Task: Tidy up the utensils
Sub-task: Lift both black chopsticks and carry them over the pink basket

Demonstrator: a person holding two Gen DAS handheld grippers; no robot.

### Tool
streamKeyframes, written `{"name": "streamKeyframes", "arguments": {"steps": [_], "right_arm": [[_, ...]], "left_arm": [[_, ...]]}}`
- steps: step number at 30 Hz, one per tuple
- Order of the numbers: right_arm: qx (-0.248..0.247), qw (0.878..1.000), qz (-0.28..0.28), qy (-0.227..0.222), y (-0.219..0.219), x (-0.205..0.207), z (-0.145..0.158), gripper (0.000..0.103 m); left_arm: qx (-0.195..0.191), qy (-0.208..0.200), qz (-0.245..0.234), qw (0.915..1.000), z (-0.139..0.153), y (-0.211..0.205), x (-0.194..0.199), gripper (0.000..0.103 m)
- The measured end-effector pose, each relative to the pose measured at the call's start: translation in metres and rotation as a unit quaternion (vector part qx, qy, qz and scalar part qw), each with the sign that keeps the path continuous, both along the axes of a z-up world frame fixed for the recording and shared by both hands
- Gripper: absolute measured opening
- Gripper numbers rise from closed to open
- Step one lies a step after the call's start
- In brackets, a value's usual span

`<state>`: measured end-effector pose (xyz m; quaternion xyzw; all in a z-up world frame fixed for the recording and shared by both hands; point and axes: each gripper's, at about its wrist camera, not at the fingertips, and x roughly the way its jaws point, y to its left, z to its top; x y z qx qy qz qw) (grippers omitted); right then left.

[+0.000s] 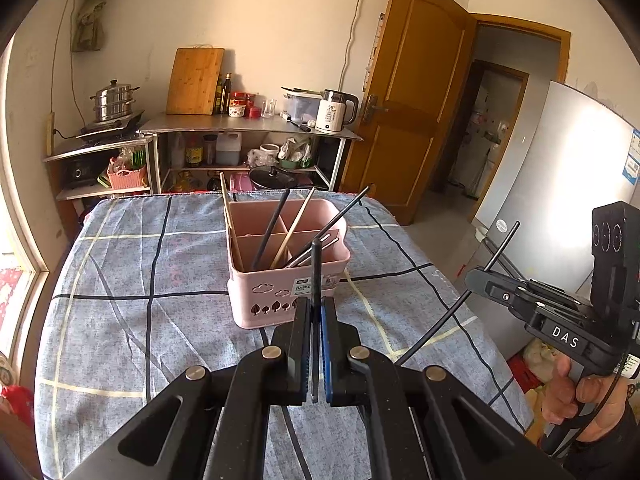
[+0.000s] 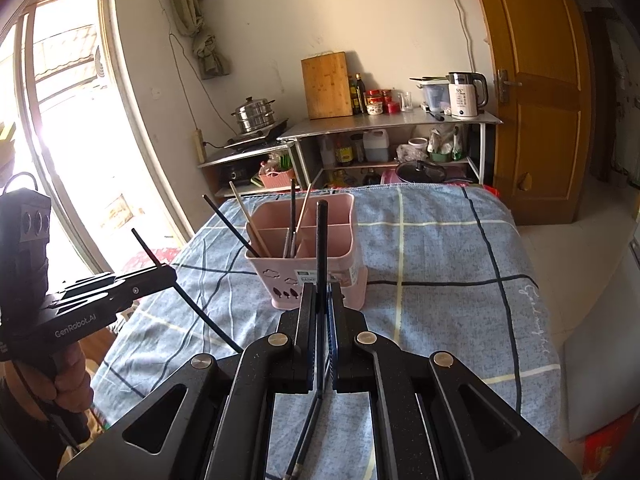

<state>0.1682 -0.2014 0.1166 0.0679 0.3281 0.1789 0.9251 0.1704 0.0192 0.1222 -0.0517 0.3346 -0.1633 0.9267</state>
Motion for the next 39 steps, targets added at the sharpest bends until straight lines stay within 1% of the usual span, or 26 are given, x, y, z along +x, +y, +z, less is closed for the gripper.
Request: {"name": "streamKeyframes", "arguments": {"steps": [4,10,18,23,27,31,35,39], "right_arm": [[-0.002,1.0,0.005,-0.005,0.004,-0.001,0.003,0.005],[-0.001,1.0,0.014,-0.016,0.014,0.006,0.014,0.005],[0.004,0.999,0.029,-0.046,0.033,0.032,0.042,0.005],[0.011,0.997,0.032,-0.062,0.044,0.051,0.06,0.005],[0.019,0.996,0.031,-0.077,0.048,0.068,0.072,0.005],[0.025,0.996,0.022,-0.083,0.051,0.081,0.074,0.005],[0.026,0.996,0.016,-0.084,0.053,0.094,0.069,0.005],[0.025,0.997,0.013,-0.076,0.056,0.106,0.057,0.005]], "left_arm": [[0.003,-0.004,-0.002,1.0,0.007,0.003,-0.001,0.004],[0.012,-0.019,0.006,0.9997,0.027,0.015,0.009,0.004],[0.027,-0.046,0.026,0.9983,0.064,0.033,0.038,0.004],[0.029,-0.065,0.035,0.9968,0.09,0.041,0.06,0.004],[0.033,-0.078,0.039,0.9957,0.103,0.042,0.077,0.004],[0.038,-0.081,0.037,0.9953,0.105,0.039,0.093,0.004],[0.035,-0.072,0.032,0.9963,0.091,0.035,0.109,0.004],[0.04,-0.061,0.031,0.9969,0.074,0.032,0.122,0.004]]}}
